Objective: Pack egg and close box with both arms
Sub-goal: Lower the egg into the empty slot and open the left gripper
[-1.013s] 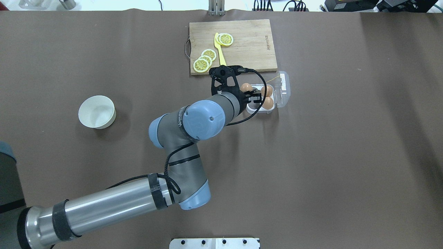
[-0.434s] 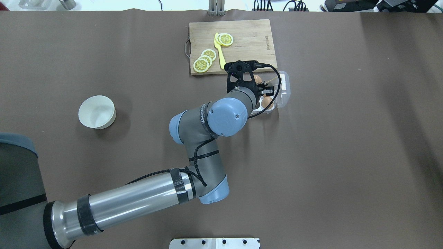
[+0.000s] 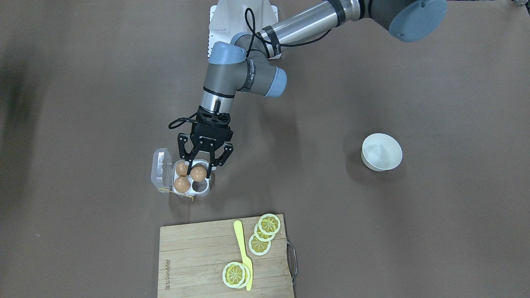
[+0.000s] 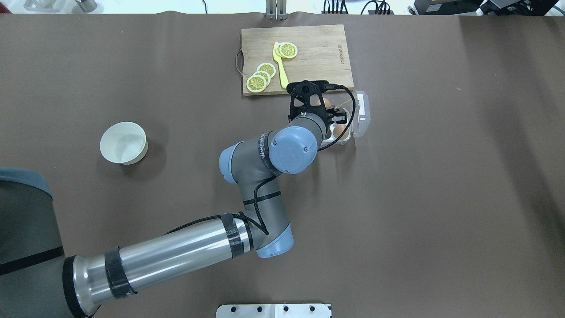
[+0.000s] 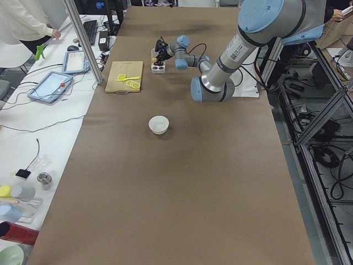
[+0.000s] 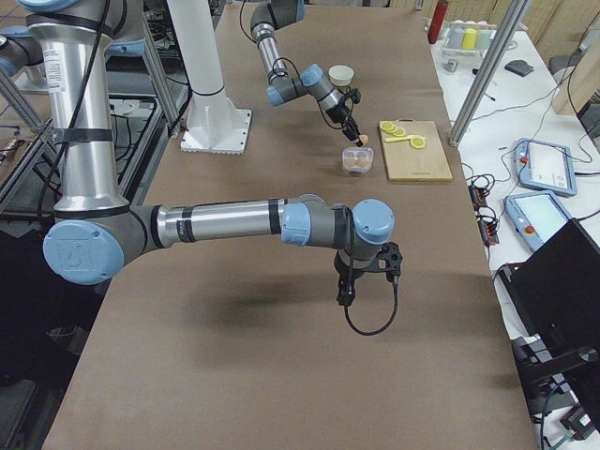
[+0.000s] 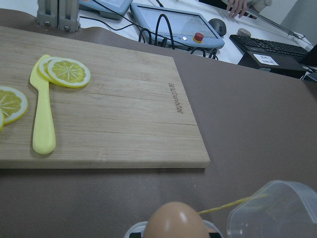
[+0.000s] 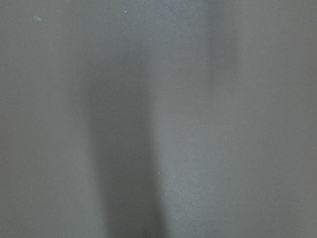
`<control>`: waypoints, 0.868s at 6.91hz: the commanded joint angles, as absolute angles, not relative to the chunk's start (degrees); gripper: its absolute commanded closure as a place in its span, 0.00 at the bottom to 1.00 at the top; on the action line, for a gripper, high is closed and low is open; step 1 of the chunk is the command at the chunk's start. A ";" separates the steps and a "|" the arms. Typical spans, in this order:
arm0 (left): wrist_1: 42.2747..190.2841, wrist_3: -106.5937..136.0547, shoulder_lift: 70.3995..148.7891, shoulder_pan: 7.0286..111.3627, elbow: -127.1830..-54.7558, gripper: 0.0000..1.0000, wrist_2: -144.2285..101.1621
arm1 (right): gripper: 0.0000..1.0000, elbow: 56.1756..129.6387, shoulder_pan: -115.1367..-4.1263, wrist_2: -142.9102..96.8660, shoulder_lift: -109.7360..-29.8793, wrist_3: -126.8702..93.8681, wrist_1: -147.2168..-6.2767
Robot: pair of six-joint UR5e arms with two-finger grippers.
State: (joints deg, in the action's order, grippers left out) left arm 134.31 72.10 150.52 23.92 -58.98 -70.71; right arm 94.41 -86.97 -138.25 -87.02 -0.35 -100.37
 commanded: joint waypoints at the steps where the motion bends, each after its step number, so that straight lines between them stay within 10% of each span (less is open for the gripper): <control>1: 134.30 72.16 150.56 23.73 -58.27 0.66 -70.75 | 0.00 94.39 -86.84 -138.34 -87.01 -0.44 -100.37; 3: 134.30 72.07 150.56 23.21 -58.27 0.18 -70.66 | 0.00 94.22 -86.84 -138.34 -87.01 -0.44 -100.37; 6: 134.30 72.16 150.64 22.85 -59.23 0.03 -70.93 | 0.00 94.31 -86.57 -138.43 -86.57 -0.96 -100.37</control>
